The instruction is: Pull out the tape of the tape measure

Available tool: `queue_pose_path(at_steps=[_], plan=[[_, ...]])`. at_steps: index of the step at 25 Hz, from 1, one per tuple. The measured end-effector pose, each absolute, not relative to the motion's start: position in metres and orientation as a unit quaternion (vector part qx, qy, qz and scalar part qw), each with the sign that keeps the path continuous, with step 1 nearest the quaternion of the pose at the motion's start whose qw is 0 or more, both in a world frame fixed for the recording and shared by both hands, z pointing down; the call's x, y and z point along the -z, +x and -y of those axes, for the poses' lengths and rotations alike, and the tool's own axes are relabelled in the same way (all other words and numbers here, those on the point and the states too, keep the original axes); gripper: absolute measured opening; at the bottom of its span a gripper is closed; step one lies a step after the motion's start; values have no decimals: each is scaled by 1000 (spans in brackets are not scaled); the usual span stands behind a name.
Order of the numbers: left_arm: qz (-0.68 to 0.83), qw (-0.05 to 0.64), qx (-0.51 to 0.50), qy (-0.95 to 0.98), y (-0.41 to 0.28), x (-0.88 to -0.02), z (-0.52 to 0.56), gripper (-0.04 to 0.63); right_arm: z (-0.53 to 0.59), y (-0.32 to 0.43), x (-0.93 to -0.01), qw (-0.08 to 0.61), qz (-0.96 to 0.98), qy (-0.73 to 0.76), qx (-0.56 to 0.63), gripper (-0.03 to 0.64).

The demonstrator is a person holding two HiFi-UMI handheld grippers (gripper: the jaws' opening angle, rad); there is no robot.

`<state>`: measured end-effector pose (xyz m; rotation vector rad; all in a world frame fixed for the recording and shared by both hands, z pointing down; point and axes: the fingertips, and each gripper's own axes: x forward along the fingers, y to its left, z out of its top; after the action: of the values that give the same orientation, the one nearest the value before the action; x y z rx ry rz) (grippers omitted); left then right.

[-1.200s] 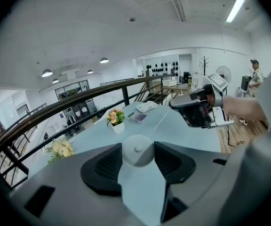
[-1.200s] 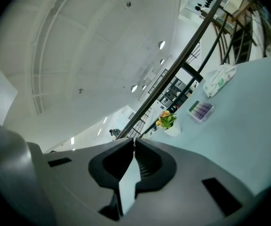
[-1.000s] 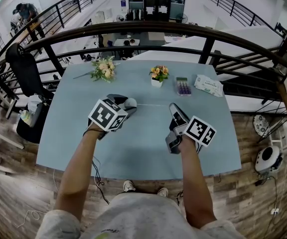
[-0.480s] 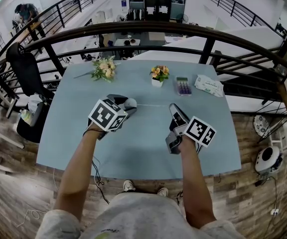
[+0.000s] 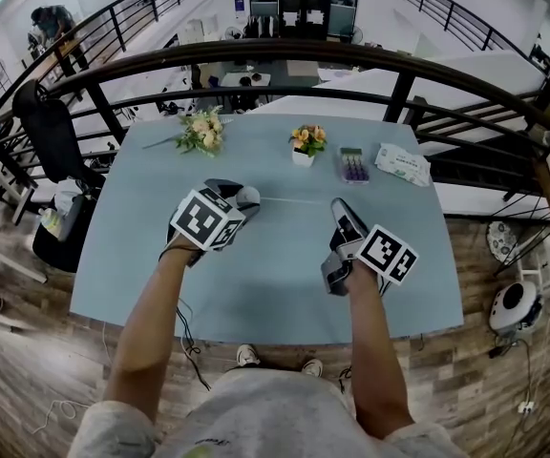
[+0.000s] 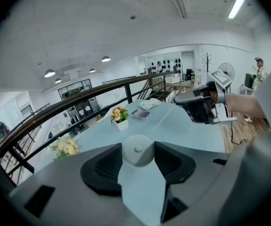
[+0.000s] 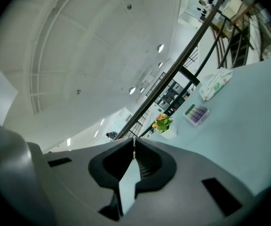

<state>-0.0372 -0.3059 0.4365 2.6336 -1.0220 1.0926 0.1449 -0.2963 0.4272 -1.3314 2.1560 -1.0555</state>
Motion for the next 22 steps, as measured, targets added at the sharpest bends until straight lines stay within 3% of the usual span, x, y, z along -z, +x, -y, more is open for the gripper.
queue_pose_path(at_steps=[22], plan=[[377,91,-352,852,-55,-442,316,212,299,165,-431,197,-762,-492,373,17]])
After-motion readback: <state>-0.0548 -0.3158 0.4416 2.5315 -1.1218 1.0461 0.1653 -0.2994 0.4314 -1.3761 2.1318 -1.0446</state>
